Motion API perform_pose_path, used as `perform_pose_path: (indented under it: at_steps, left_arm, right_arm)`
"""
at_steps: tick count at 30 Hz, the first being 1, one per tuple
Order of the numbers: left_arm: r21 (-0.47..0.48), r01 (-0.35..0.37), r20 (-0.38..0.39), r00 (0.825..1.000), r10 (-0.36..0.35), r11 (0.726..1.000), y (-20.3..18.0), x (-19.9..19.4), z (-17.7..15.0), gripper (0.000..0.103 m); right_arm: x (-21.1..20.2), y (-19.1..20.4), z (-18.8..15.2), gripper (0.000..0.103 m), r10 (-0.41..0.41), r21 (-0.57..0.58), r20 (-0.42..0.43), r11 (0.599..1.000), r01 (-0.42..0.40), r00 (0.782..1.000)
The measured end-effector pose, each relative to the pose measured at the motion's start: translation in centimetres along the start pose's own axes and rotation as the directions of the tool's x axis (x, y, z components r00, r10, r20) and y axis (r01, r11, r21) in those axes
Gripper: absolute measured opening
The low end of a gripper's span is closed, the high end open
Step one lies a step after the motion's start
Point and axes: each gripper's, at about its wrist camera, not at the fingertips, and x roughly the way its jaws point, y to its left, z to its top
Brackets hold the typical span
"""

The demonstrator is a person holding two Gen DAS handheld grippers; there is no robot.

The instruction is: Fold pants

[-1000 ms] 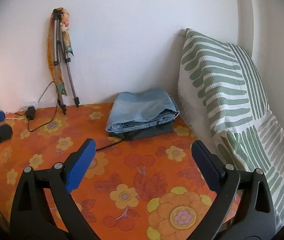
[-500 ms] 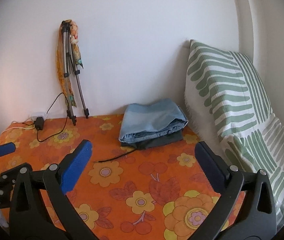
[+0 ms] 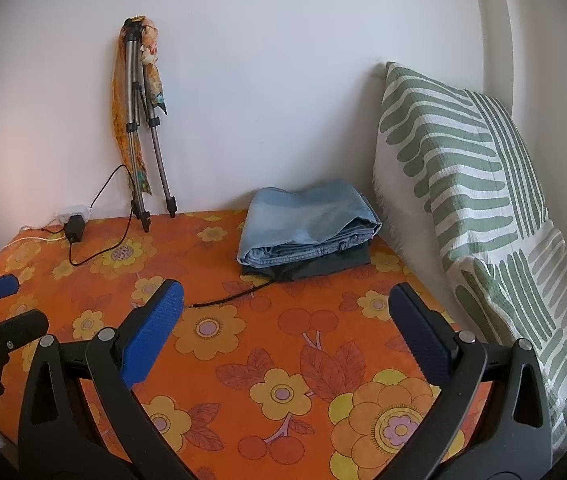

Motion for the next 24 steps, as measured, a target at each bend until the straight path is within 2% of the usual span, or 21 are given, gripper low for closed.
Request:
perform_pose_path:
  at_steps: [24]
  left_arm:
    - [0.006,-0.005,0.018,1.0,0.005,1.0,-0.18,-0.54,0.14,0.081]
  right_arm:
    - [0.33,0.31,-0.16,0.103,0.008,-0.015,-0.001,1.0,-0.008,1.0]
